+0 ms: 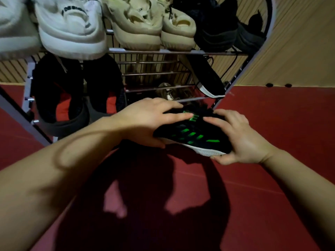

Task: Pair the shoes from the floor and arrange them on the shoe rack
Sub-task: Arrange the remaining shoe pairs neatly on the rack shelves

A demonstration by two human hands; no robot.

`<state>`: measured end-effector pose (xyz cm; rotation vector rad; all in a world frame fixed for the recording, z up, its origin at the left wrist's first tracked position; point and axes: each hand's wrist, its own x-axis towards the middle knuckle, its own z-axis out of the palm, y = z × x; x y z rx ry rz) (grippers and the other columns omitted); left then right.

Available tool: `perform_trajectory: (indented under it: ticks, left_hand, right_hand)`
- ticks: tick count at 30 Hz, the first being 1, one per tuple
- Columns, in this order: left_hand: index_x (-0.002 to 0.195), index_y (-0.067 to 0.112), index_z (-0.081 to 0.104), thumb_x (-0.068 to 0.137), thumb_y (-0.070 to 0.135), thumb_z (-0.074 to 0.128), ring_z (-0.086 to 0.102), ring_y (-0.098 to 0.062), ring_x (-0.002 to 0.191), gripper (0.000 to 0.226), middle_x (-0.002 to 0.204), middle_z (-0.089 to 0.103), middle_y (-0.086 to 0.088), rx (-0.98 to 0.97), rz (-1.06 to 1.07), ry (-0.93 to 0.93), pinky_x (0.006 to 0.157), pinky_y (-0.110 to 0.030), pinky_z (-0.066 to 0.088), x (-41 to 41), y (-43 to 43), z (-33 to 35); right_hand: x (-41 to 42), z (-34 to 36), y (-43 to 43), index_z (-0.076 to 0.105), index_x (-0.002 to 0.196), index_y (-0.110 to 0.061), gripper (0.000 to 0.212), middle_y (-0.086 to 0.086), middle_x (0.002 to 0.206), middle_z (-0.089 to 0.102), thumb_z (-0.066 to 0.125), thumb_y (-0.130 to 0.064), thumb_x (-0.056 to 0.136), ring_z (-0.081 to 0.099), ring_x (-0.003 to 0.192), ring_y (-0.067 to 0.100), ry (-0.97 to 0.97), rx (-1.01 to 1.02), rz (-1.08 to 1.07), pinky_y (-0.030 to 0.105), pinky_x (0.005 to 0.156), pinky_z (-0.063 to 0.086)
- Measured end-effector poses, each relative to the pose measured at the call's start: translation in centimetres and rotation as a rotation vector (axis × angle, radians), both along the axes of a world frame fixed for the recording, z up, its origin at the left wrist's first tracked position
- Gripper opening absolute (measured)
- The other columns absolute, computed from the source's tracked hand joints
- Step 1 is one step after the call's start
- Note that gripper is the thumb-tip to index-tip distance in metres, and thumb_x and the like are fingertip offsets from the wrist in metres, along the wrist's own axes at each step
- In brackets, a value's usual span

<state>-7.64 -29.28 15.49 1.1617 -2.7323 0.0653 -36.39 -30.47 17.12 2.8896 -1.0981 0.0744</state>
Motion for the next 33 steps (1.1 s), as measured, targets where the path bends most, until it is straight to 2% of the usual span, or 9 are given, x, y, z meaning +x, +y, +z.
perform_trajectory:
  ticks: [5,7,10,14,18,21,23,29,33]
  left_hand:
    - [0.134,0.028,0.048,0.067,0.060,0.055,0.049,-0.030,0.116,0.075,0.132,0.048,-0.010,-0.086,0.123,0.192,0.086,-0.044,0.041,0.3,1.6,-1.7]
    - [0.129,0.027,0.052,0.068,0.062,0.053,0.053,-0.033,0.112,0.071,0.129,0.051,-0.010,-0.053,0.238,0.294,0.087,-0.048,0.045,0.6,1.8,-2.2]
    - [0.122,0.026,0.059,0.066,0.065,0.051,0.053,-0.033,0.111,0.069,0.127,0.052,-0.007,-0.026,0.474,0.448,0.090,-0.050,0.045,-0.4,1.8,-2.3]
    - [0.124,0.027,0.056,0.065,0.063,0.060,0.044,-0.029,0.120,0.069,0.133,0.044,-0.004,-0.004,0.854,0.544,0.098,-0.042,0.036,-3.2,-0.1,-0.5]
    - [0.137,0.024,0.038,0.076,0.057,0.064,0.031,-0.035,0.127,0.075,0.138,0.033,-0.014,0.217,1.136,0.570,0.102,-0.043,0.029,-4.8,-3.3,0.4]
    - [0.147,0.031,0.014,0.071,0.055,0.071,0.019,-0.035,0.136,0.098,0.149,0.013,-0.018,0.445,0.995,0.538,0.110,-0.042,0.023,-5.3,-4.0,0.0]
    - [0.148,0.040,0.005,0.069,0.042,0.078,0.006,-0.031,0.142,0.108,0.155,-0.006,-0.012,0.531,0.829,0.594,0.113,-0.039,0.019,-5.0,-3.4,-0.6]
    - [0.149,0.033,0.012,0.082,0.027,0.070,0.002,-0.024,0.146,0.090,0.157,-0.018,-0.002,0.390,0.650,0.573,0.111,-0.030,0.021,-3.9,-2.4,-3.3]
    - [0.151,0.026,-0.002,0.088,0.031,0.063,-0.002,-0.026,0.146,0.091,0.155,-0.023,-0.007,0.396,0.628,0.464,0.113,-0.031,0.017,-4.1,-3.6,-3.2]
  right_hand:
    - [0.3,-0.4,-2.1,0.027,0.142,-0.026,0.090,0.015,0.144,0.035,0.048,-0.073,0.068,0.036,0.127,0.035,0.059,-0.142,0.053,0.054,0.097,0.031]
    - [0.1,-0.6,-3.4,0.026,0.144,-0.026,0.087,0.013,0.147,0.034,0.040,-0.076,0.075,0.033,0.132,0.033,-0.152,-0.104,-0.169,0.054,0.101,0.028]
    - [-0.3,-1.5,-5.8,0.026,0.146,-0.021,0.076,0.015,0.144,0.036,0.046,-0.061,0.084,0.033,0.133,0.032,-0.547,0.067,-0.644,0.046,0.109,0.026]
    - [1.9,-2.7,-8.8,0.022,0.147,-0.021,0.070,0.021,0.142,0.030,0.061,-0.030,0.089,0.036,0.131,0.034,-0.722,0.288,-0.893,0.035,0.110,0.028]
    - [4.0,-3.8,-11.5,0.029,0.145,-0.026,0.063,0.018,0.146,0.022,0.054,-0.045,0.090,0.044,0.124,0.038,-0.617,0.368,-0.967,0.037,0.108,0.035]
    - [3.9,-4.8,-12.7,0.036,0.143,-0.027,0.061,0.016,0.145,0.027,0.052,-0.051,0.090,0.046,0.123,0.038,-0.513,0.333,-0.992,0.040,0.107,0.037]
    - [3.3,-5.3,-12.9,0.044,0.139,-0.028,0.053,0.015,0.140,0.041,0.051,-0.049,0.091,0.048,0.122,0.035,-0.483,0.245,-0.974,0.040,0.101,0.041]
    - [2.3,-4.8,-12.3,0.066,0.109,-0.025,0.027,0.008,0.109,0.068,0.053,-0.040,0.092,0.060,0.103,0.030,-0.464,0.037,-0.946,0.036,0.077,0.047]
    - [2.3,-4.4,-9.8,0.064,0.098,-0.020,0.023,0.011,0.097,0.068,0.051,-0.038,0.093,0.061,0.094,0.033,-0.500,0.033,-0.923,0.032,0.066,0.038]
